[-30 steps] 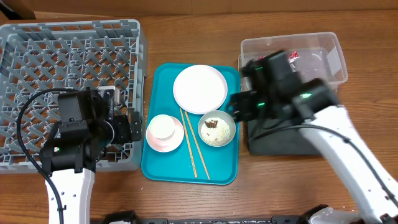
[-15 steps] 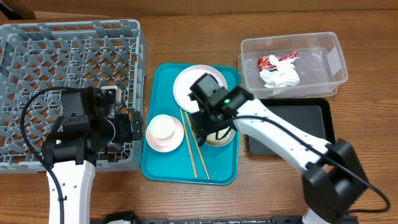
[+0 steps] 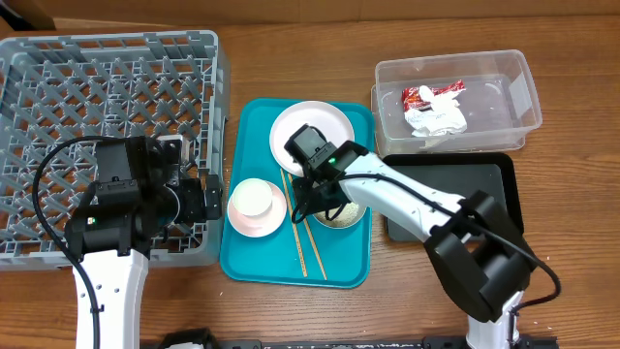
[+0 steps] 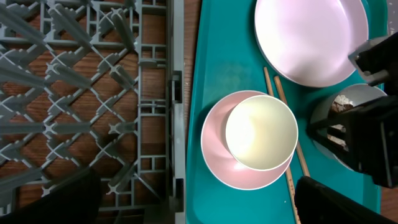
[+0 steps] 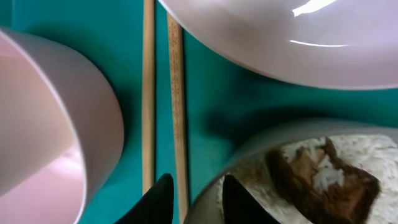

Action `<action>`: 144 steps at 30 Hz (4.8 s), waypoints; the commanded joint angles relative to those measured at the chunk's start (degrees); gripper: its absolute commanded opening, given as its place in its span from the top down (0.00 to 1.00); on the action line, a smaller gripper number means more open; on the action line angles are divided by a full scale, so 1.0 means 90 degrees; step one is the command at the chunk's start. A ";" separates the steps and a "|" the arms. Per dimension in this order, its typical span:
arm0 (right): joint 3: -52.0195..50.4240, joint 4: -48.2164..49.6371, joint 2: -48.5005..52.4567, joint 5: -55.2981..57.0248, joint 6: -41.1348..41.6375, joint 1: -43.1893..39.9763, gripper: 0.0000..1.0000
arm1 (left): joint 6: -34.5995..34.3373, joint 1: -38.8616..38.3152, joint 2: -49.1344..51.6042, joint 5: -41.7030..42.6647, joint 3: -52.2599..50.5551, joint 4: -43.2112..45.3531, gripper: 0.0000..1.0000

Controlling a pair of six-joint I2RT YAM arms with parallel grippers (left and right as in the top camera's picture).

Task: Sort waste into correct bins and load items into the dishwasher
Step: 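Grasp the grey bowl of rice with the right gripper, then tip the grey bowl over the black tray to dump the rice, then set the emptied grey bowl back on the teal tray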

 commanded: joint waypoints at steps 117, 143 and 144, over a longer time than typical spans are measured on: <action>-0.0835 -0.1336 -0.2540 -0.2849 -0.2074 -0.3458 0.96 | 0.0138 0.0027 0.0039 0.0073 0.0134 -0.0015 0.00; -0.0894 0.0770 -0.1110 -0.0629 -0.1919 -0.0197 0.84 | 0.0138 0.0027 0.0039 0.0073 0.0134 -0.0017 0.00; -0.0894 0.0767 -0.1110 -0.0634 -0.1872 -0.0197 0.84 | 0.0141 0.0027 0.0039 0.0073 0.0131 -0.0017 0.00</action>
